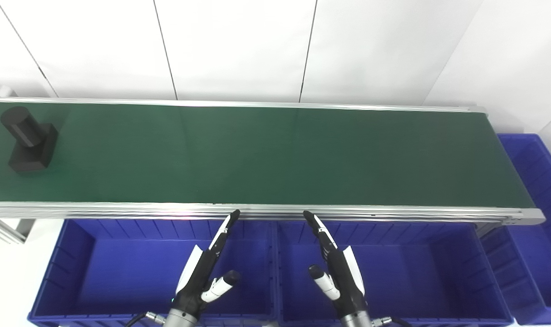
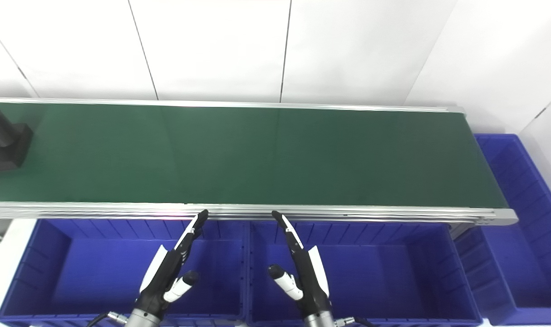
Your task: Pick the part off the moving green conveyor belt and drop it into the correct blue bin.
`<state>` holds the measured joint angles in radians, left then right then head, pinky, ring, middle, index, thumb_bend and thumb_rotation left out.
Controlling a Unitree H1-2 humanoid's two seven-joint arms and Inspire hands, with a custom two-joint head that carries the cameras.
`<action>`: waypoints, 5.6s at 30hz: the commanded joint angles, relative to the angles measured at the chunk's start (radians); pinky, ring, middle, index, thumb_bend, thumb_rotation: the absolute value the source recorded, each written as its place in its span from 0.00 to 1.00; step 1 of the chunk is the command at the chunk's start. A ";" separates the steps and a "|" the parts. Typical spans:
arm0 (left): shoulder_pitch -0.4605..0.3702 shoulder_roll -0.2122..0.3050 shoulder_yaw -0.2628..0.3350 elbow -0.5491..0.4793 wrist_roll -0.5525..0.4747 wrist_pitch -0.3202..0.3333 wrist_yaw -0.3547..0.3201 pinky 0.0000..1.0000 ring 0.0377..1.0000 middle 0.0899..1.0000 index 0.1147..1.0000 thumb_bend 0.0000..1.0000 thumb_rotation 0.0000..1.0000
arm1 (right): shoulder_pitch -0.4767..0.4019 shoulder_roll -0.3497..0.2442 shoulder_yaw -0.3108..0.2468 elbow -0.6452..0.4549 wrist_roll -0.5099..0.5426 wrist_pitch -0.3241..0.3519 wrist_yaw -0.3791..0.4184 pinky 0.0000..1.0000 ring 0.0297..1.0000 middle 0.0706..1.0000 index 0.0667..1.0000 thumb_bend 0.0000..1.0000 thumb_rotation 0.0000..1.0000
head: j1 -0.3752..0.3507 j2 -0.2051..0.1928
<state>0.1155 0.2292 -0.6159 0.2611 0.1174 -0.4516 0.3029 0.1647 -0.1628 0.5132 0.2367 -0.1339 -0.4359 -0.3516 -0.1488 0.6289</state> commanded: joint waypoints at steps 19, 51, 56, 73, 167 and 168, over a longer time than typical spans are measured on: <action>-0.022 0.001 -0.003 -0.014 0.012 -0.018 0.020 0.99 0.99 0.98 0.96 0.84 1.00 | -0.012 -0.001 -0.004 -0.019 -0.014 -0.034 -0.017 0.95 0.95 0.95 0.93 0.89 1.00 | 0.003 -0.004; -0.023 0.003 -0.010 -0.017 0.008 -0.018 0.027 0.98 0.99 0.98 0.97 0.84 1.00 | -0.013 -0.007 0.006 -0.019 -0.006 -0.034 -0.015 0.96 0.96 0.95 0.93 0.88 0.98 | 0.004 -0.004; -0.023 0.003 -0.011 -0.015 0.010 -0.018 0.031 0.98 0.99 0.98 0.96 0.84 1.00 | -0.015 -0.007 0.006 -0.016 -0.015 -0.034 -0.025 0.95 0.95 0.94 0.93 0.89 0.99 | 0.003 -0.006; -0.064 -0.009 -0.087 0.066 0.043 -0.018 0.124 0.95 0.95 0.95 0.92 0.89 0.97 | -0.020 -0.037 0.012 0.036 -0.006 -0.034 -0.041 0.98 0.97 0.96 0.94 0.89 1.00 | 0.152 -0.123; -0.168 -0.087 -0.209 0.219 0.027 -0.018 0.237 0.91 0.91 0.91 0.89 0.88 0.86 | -0.574 0.003 -0.363 0.116 0.088 -0.034 0.260 0.77 0.82 0.88 0.89 1.00 0.32 | 0.182 -0.215; -0.167 -0.086 -0.211 0.217 0.026 -0.018 0.236 0.91 0.91 0.91 0.89 0.87 0.86 | -0.584 0.005 -0.363 0.131 0.083 -0.034 0.262 0.77 0.83 0.88 0.89 1.00 0.31 | 0.183 -0.212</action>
<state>-0.0298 0.1395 -0.8238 0.5040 0.1407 -0.4516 0.5266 -0.3732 -0.1631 0.1615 0.3718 -0.0560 -0.4385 -0.0987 0.0337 0.4157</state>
